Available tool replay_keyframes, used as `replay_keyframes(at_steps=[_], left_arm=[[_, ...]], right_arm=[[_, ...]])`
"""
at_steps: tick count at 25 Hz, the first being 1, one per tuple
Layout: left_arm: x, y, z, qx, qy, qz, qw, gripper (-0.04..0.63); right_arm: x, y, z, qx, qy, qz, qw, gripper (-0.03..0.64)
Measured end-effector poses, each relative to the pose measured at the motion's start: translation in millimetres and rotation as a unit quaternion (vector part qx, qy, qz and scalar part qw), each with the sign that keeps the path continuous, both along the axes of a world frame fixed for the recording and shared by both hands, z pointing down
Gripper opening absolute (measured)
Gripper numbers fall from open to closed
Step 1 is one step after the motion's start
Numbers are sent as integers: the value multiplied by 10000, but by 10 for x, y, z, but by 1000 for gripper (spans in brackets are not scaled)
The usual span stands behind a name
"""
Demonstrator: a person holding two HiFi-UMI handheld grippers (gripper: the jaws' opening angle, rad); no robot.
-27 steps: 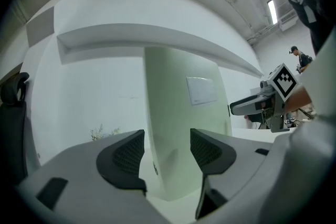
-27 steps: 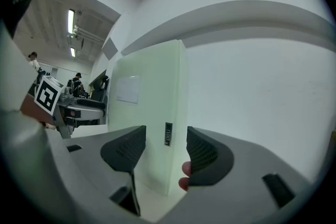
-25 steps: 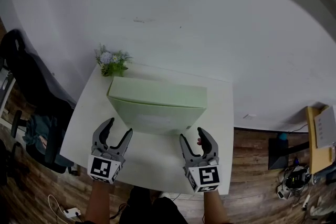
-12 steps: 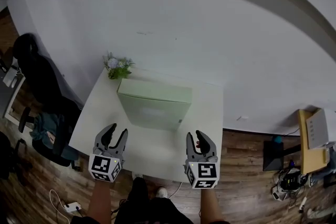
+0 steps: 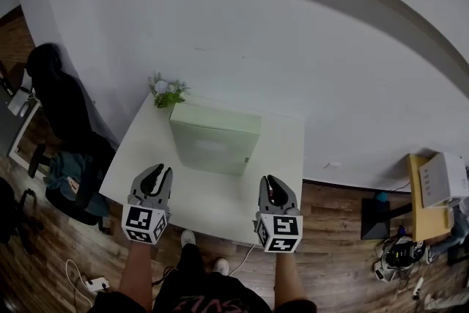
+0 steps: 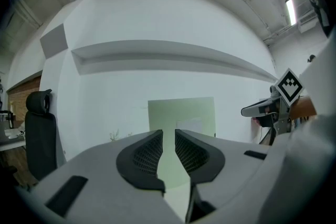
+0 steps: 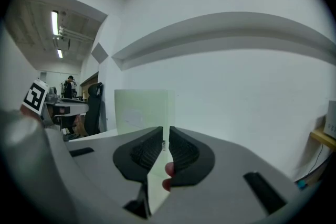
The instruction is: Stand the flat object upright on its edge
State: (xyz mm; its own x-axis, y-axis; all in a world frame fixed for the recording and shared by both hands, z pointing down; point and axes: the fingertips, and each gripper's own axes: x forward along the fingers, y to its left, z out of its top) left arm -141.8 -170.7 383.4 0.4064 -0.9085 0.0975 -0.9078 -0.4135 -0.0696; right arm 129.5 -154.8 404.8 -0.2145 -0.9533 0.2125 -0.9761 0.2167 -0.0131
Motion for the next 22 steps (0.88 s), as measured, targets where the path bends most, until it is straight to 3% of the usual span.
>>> replay_keyframes(at_steps=[6, 22], left_arm=[[-26, 108, -161, 152, -50, -166, 9997, 23], [47, 191, -341, 297, 20, -248, 9993, 12]], right_arm=[[-2, 89, -114, 118, 98, 11, 9999, 33], [75, 184, -157, 143, 59, -56, 9999, 28]])
